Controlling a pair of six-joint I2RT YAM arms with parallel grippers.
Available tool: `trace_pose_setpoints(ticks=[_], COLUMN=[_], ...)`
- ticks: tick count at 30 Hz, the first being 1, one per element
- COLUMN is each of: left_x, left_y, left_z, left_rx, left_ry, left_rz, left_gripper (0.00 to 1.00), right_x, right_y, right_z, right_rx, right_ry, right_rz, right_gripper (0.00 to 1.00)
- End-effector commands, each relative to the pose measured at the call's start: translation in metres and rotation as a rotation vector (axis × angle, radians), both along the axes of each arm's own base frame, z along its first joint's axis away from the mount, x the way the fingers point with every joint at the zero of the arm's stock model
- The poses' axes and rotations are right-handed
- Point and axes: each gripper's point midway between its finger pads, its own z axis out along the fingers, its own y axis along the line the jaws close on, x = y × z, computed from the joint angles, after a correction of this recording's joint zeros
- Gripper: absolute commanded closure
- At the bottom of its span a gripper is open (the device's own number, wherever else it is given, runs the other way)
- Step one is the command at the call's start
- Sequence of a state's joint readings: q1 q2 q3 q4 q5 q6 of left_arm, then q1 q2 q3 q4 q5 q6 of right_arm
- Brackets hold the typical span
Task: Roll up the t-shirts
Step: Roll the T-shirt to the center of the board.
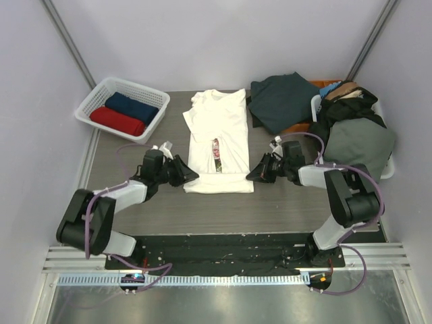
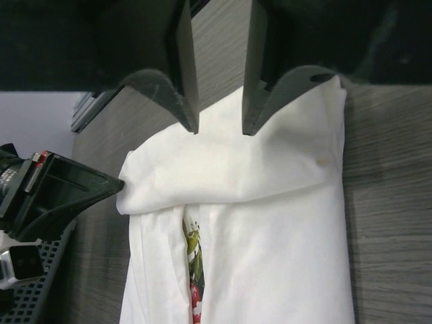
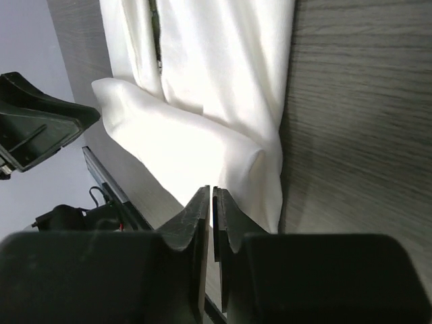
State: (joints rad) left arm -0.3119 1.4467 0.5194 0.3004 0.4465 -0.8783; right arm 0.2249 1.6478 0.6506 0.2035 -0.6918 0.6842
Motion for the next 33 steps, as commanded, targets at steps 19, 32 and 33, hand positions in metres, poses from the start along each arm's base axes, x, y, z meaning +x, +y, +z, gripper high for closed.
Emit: trace_pose_setpoints(ticks=[19,32,33], left_x=[-0.041,-0.031,-0.031], left_y=[0.041,0.047,0.047], left_z=[-0.012,-0.020,-0.023], left_rx=[0.375,0.441,0.445], left_ry=[-0.155,-0.136,-0.126], left_rz=[0.047,0.070,0.062], left_gripper=[0.63,0.64,0.64], right_x=[-0.052,-0.038,-0.037], right_y=[-0.029,-0.019,-0.018], right_z=[-0.006,-0.014,-0.016], right_rx=[-0.544,-0.578,-0.580], right_ry=[-0.180,-0.191,-0.189], right_rz=[0.029,0.052,0.057], right_gripper=[0.62,0.62,0.62])
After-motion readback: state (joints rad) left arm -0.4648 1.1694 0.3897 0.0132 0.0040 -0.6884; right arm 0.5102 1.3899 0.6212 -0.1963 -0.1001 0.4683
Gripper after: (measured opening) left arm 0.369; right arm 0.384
